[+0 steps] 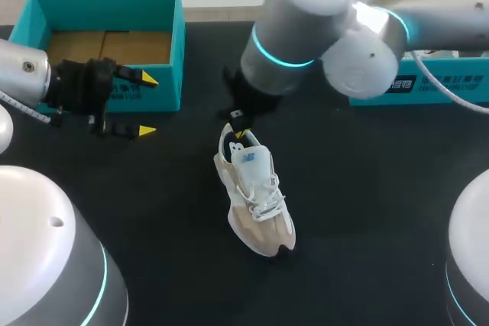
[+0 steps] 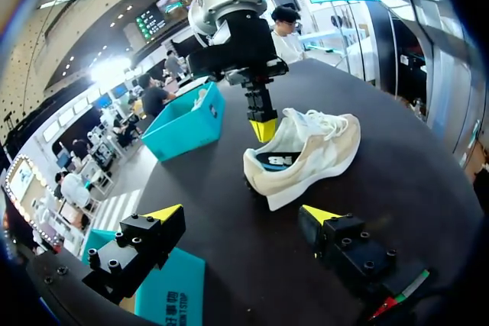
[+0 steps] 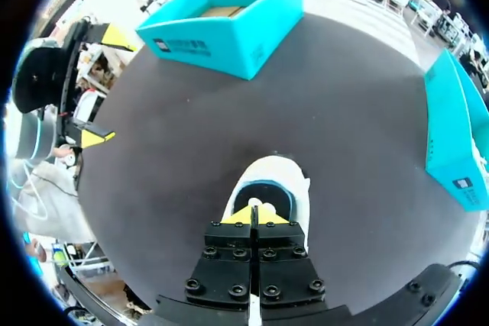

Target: Take the shoe out of the shoebox, open the shoe tongue, remove and reinsert the insole, then place the shoe into the shoebox

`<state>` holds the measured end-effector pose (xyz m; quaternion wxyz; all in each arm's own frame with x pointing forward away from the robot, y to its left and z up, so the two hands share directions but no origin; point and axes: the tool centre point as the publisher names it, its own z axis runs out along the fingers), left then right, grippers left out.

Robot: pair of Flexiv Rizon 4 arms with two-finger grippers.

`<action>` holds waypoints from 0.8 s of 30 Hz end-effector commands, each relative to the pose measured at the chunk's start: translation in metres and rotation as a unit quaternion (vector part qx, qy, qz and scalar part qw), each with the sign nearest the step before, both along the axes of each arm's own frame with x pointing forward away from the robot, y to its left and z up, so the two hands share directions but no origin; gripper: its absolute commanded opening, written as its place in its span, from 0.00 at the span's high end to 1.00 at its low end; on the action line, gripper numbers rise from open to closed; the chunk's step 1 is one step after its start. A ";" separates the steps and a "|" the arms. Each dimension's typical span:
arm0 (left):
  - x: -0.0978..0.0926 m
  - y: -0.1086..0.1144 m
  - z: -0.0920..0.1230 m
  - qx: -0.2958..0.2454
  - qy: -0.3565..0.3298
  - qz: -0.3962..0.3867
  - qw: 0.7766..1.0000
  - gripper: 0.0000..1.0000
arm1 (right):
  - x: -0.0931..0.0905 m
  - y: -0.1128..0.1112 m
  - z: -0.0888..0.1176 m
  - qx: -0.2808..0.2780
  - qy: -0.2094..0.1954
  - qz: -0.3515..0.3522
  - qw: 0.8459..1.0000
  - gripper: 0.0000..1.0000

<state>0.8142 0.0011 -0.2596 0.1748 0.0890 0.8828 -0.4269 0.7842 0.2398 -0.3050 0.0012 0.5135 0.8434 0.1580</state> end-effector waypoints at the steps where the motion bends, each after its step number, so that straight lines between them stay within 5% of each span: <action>1: -0.001 0.001 0.000 0.001 0.000 0.000 1.000 0.00 | -0.007 0.004 -0.005 -0.083 -0.026 -0.039 0.995 1.00; 14: -0.001 0.001 0.000 0.001 0.000 0.000 1.000 0.00 | -0.023 0.001 -0.041 -0.079 0.027 -0.075 0.994 1.00; 24: -0.001 0.001 0.000 0.001 0.000 0.000 1.000 0.00 | -0.018 -0.001 -0.072 -0.083 0.052 -0.078 0.992 1.00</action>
